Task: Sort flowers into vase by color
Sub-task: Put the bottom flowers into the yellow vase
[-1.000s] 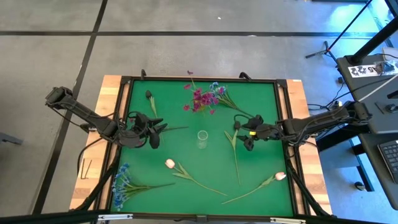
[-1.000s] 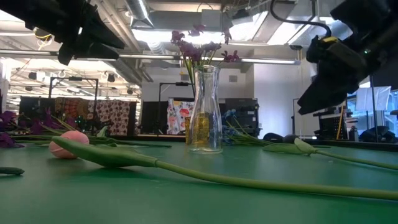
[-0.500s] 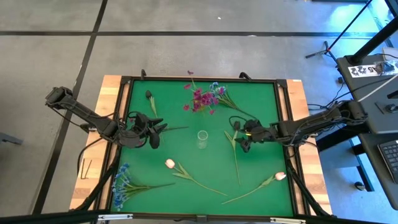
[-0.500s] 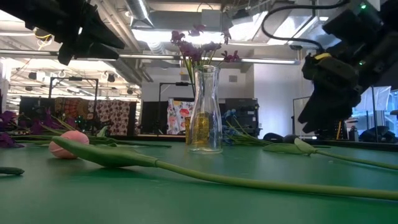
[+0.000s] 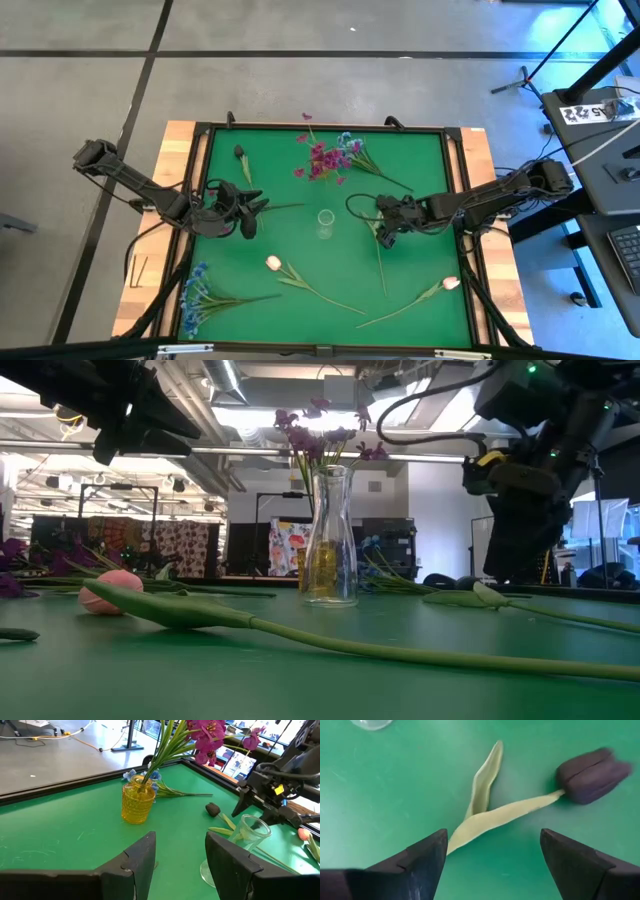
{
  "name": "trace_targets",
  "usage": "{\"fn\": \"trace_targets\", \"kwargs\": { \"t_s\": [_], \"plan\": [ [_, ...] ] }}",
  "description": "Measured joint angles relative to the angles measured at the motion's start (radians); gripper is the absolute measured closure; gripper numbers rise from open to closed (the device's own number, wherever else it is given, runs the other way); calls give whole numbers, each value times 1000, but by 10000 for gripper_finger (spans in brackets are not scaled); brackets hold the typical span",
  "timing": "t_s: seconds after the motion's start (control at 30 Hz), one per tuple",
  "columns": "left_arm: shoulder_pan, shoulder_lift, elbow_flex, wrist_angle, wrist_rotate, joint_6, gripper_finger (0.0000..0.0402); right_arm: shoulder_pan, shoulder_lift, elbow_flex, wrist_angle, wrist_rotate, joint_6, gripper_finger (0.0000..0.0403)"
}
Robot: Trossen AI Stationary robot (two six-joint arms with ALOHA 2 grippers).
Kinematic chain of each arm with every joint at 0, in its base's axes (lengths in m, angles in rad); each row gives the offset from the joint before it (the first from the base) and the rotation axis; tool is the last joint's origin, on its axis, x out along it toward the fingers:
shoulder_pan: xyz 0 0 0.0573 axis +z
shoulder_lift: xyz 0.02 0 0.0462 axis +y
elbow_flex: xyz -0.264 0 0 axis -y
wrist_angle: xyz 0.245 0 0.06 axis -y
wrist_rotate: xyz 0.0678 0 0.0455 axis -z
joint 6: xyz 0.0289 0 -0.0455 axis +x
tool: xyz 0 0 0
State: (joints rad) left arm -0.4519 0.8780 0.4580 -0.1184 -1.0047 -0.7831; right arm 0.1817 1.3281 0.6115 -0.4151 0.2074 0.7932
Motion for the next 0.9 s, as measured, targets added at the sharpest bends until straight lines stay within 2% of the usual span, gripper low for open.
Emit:
{"fn": "trace_targets", "kwargs": {
  "t_s": [0.4, 0.7, 0.9],
  "plan": [
    [0, 0, 0, 0, 0, 0, 235, 34, 134, 33, 2, -43, 38, 86],
    [0, 0, 0, 0, 0, 0, 235, 35, 178, 38, -7, 12, 45, 86],
    [0, 0, 0, 0, 0, 0, 235, 34, 182, 75, -112, 47, 45, 86]
  ]
}}
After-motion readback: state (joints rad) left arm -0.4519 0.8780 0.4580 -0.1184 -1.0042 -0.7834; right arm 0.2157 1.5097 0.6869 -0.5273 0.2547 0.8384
